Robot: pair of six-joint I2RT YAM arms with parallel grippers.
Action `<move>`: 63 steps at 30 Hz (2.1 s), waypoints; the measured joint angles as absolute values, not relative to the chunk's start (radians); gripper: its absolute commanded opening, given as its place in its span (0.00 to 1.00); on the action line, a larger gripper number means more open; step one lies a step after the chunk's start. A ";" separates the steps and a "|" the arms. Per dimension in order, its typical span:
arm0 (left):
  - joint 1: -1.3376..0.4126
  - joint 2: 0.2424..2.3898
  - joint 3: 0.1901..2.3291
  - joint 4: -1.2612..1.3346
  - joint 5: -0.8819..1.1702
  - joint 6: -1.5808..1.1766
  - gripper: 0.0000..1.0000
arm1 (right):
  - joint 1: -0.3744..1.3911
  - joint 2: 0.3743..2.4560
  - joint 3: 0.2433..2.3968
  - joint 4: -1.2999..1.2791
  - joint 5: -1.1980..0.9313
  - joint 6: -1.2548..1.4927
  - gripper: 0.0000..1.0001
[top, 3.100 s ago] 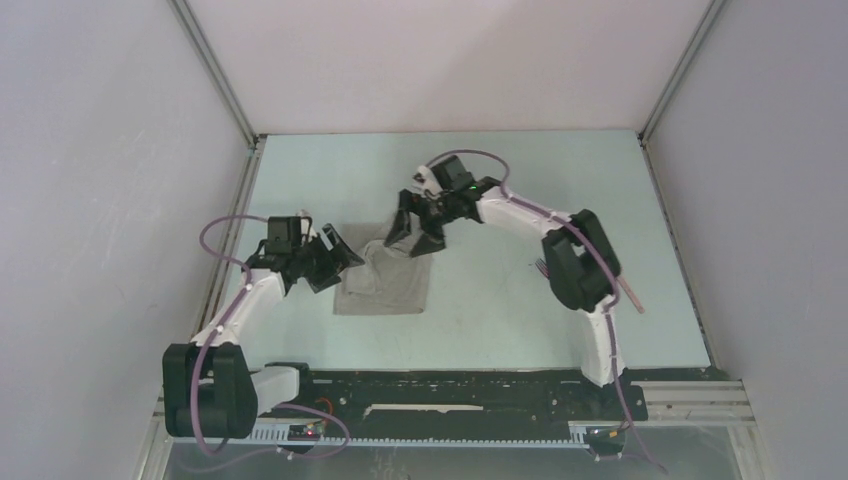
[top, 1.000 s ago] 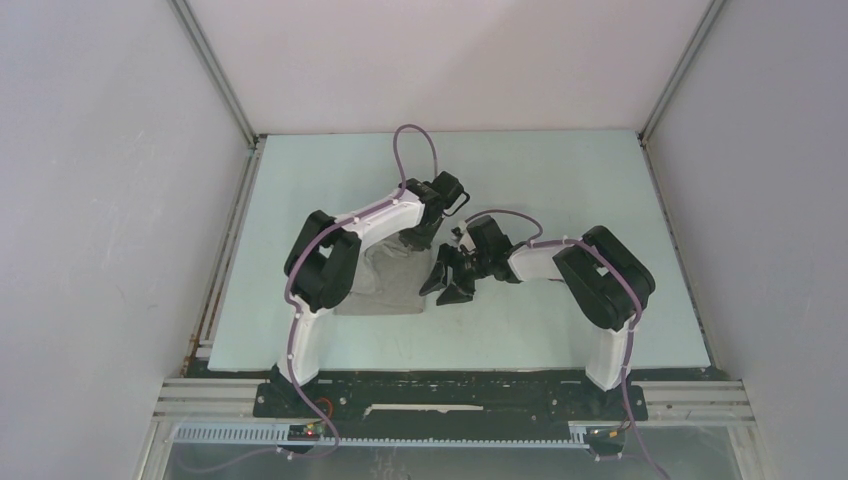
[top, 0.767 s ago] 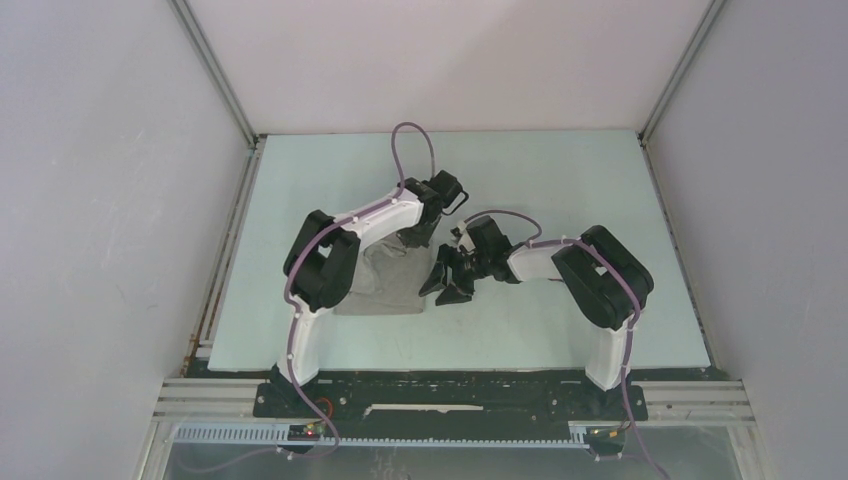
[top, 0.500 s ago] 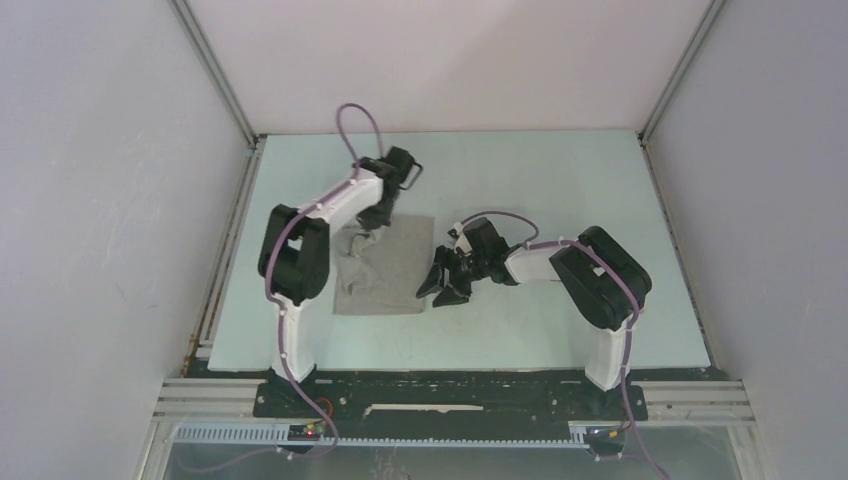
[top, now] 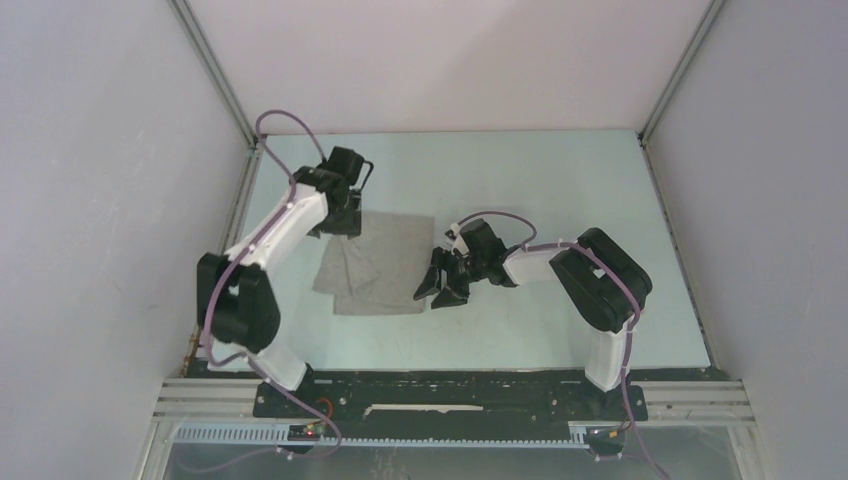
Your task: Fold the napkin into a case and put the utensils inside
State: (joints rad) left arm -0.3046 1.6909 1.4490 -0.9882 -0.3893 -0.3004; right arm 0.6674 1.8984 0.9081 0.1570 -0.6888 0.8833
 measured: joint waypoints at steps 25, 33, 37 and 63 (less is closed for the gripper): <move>-0.574 1.885 1.245 -0.847 -0.496 -0.447 0.60 | 0.667 1.900 0.912 0.149 -0.689 0.873 0.69; -0.440 1.781 1.117 -0.845 -0.551 -0.506 0.62 | 0.668 1.903 0.912 0.150 -0.693 0.873 0.69; -0.259 1.577 0.987 -0.847 -0.530 -0.554 0.64 | 0.669 1.903 0.912 0.151 -0.693 0.873 0.69; 0.131 1.036 0.781 -0.748 -0.022 -0.562 0.68 | 0.750 1.985 1.026 0.046 -0.576 0.936 0.00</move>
State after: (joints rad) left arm 0.1310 1.0355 0.7811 -0.7479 -0.0216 -0.5625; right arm 0.7498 1.9846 1.0264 0.0456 -0.5758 0.9363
